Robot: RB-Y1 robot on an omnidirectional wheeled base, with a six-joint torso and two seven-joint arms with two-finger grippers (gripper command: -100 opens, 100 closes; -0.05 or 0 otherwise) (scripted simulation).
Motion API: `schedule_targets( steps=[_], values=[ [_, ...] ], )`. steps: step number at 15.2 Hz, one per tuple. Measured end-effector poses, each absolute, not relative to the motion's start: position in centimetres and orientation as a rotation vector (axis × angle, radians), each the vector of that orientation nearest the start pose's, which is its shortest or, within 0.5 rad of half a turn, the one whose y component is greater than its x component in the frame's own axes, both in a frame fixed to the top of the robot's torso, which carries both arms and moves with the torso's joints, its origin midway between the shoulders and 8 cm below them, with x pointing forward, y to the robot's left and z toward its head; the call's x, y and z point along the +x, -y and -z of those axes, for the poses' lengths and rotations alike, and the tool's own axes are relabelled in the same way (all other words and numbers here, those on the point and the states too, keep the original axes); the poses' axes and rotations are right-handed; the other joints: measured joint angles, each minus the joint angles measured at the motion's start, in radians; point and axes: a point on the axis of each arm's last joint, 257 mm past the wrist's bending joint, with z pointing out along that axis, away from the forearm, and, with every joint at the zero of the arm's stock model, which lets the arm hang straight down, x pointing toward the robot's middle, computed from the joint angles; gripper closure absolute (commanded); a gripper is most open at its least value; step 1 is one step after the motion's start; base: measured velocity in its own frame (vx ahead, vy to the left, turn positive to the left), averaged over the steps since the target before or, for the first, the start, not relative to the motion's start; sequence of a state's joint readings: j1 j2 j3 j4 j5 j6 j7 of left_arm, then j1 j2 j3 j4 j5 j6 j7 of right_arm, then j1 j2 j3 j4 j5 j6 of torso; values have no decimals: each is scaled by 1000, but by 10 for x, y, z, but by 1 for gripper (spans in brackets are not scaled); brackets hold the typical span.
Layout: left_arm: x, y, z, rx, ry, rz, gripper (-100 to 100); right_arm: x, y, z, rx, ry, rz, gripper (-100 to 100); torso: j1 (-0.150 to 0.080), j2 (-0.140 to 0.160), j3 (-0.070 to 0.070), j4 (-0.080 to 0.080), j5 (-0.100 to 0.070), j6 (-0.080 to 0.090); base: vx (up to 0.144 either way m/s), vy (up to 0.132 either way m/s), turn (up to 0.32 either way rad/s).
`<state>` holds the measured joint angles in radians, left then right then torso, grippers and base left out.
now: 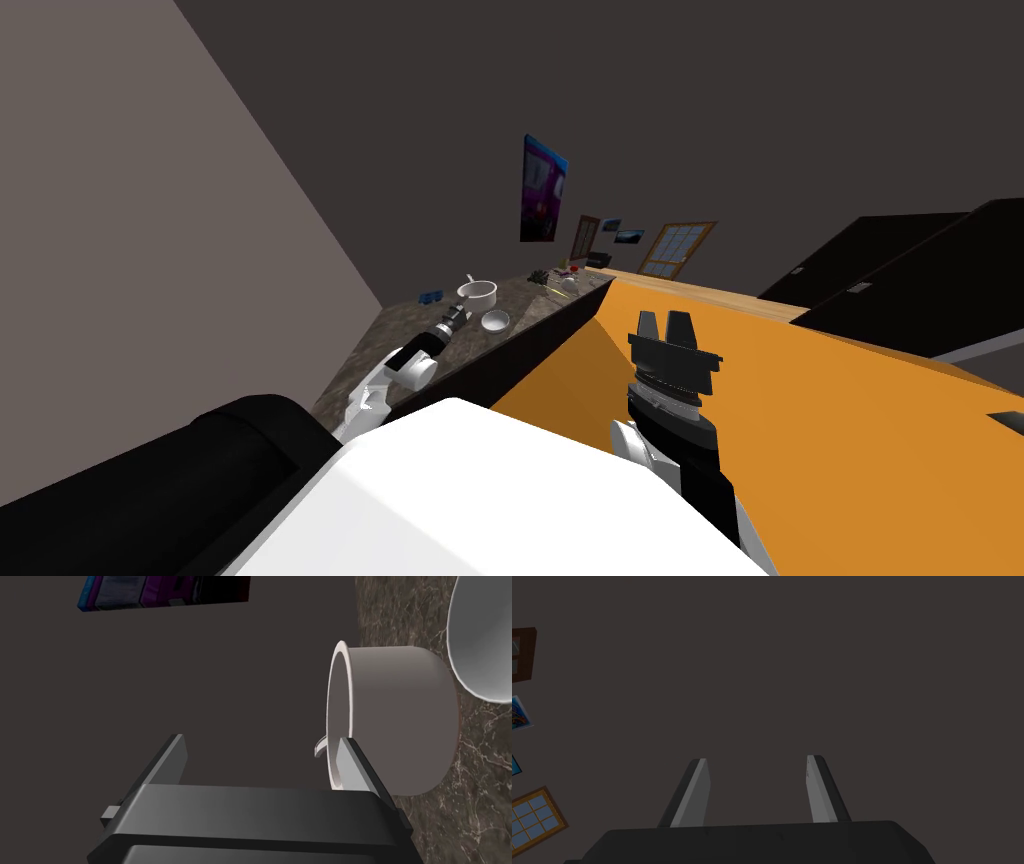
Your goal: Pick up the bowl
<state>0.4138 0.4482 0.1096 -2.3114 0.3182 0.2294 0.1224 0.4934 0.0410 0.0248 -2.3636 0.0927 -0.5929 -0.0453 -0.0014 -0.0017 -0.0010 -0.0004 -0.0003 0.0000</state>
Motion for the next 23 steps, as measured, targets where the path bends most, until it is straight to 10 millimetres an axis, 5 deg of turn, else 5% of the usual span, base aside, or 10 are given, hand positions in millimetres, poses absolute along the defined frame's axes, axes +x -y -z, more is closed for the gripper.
schedule_targets(
  steps=[23],
  values=[
    [428,-339,166,-1414,-1491,1058,-100,310,256,-78,498,-497,-1348,0,0,0,0,0,0,0,24,-20,-28]
  ],
)
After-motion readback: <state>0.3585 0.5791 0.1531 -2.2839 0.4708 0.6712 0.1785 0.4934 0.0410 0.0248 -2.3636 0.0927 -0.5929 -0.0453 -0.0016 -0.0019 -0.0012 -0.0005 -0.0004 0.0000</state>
